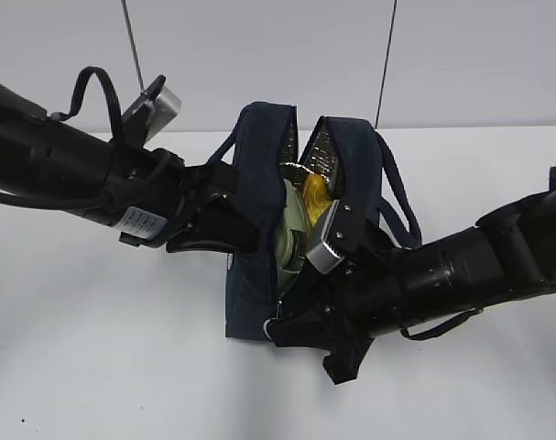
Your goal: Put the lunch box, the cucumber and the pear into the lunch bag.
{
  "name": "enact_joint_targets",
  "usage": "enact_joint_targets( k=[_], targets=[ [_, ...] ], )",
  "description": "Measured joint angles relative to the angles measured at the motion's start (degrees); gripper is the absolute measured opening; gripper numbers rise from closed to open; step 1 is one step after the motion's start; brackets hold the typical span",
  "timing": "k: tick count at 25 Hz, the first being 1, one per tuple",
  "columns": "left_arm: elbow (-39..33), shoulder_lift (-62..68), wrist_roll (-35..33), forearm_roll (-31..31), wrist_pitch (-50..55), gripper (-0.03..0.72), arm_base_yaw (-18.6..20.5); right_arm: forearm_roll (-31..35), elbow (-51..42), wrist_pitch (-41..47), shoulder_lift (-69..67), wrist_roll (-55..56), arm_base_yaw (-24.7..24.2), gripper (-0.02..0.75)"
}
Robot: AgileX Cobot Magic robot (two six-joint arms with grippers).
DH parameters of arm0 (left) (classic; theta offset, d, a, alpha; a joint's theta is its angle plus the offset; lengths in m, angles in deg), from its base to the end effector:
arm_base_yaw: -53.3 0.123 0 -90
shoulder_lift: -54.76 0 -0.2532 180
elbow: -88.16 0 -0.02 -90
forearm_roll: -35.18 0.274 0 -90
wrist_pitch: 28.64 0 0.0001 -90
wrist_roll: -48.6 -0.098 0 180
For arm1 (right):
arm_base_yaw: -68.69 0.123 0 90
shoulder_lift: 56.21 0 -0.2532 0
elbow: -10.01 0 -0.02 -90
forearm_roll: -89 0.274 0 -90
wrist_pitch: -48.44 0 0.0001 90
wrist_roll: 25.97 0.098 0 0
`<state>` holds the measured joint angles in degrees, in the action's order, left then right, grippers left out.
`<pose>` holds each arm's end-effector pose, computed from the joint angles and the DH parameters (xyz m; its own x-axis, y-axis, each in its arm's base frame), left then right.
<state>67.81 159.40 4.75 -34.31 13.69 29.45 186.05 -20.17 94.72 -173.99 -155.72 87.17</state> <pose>0.2914 -0.1965 0.1668 -0.9059 0.1199 -0.4061 0.3855 0.6303 -0.6739 0.2846 0.1693 0.0726 -0.3154 -0.4684 -0.8253 -0.9294 0.3282 0.1690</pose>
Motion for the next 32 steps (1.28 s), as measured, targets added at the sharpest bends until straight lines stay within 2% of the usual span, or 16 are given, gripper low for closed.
enact_joint_targets(
  k=[13,21,24,29,32],
  targets=[
    [0.0,0.0,0.0,-0.2,0.2,-0.012,0.0,-10.8,0.0,-4.3,5.5,12.1,0.0,0.006],
    [0.0,0.0,-0.5,-0.2,0.7,0.007,0.0,-14.7,0.0,-4.4,12.8,17.0,0.0,0.006],
    [0.0,0.0,-1.4,-0.2,1.3,0.066,0.0,-15.8,0.0,-4.4,13.8,19.0,0.0,0.006],
    [0.0,0.0,-3.1,-0.1,3.1,0.277,0.0,-17.3,-0.1,-4.4,14.8,21.1,0.0,0.006],
    [0.0,0.0,-3.4,0.1,3.6,0.360,0.0,-17.5,-0.1,-4.5,16.1,21.5,0.0,0.006]
  ],
)
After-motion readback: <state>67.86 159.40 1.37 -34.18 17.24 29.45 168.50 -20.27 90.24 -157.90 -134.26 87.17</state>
